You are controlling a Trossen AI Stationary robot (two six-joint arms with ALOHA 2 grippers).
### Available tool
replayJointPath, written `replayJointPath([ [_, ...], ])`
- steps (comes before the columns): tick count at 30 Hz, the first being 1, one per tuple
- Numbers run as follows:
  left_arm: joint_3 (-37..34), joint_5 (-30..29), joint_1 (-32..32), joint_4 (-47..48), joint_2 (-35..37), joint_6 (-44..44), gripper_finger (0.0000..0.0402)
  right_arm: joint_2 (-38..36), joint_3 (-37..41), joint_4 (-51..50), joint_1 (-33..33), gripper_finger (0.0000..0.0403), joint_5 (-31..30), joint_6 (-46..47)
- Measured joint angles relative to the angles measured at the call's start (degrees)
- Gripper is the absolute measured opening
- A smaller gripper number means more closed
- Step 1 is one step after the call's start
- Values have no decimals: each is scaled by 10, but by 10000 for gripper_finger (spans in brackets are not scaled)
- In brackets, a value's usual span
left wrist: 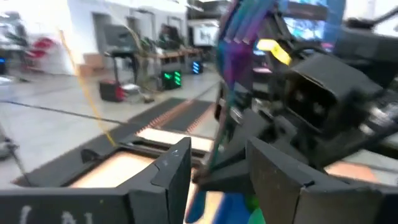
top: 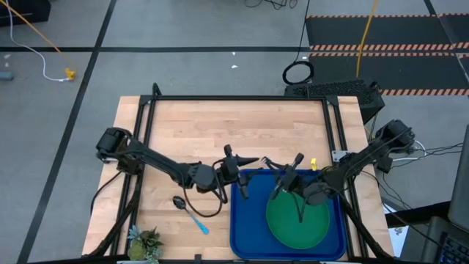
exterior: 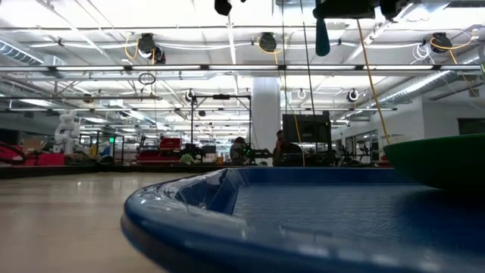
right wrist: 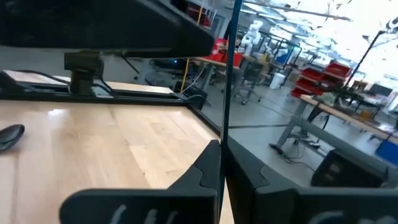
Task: Pick and place plate/cup/fork/spoon on tray
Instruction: Put the blue fork on the left side of the plate on the blue tray
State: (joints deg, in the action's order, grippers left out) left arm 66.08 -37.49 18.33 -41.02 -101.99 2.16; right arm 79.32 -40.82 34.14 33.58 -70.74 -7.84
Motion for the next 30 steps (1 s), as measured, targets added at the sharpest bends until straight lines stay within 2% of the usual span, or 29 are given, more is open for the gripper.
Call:
replayJointPath([
  [3,0,-68,6,-44,-15,34,172,11,0,7,-2,0,0,-6],
  [5,0,-87,7,-67,-20,48,180,24,0,14,-7,0,0,-7],
  [12,0,-81,5,-69,-27,17,184,72,0,82,-21,0,-5,-69],
  [17,0,-82,-2,-66,-36,1,184,82,0,119,-21,0,-46,-125],
  [20,0,-79,-8,-64,-40,-12,184,82,0,122,-21,0,-74,-132],
  [26,9,-47,-14,-77,-60,-4,184,81,0,128,-28,0,-72,-131],
  [30,9,-48,-14,-90,-66,28,175,82,0,123,-29,0,-74,-137],
])
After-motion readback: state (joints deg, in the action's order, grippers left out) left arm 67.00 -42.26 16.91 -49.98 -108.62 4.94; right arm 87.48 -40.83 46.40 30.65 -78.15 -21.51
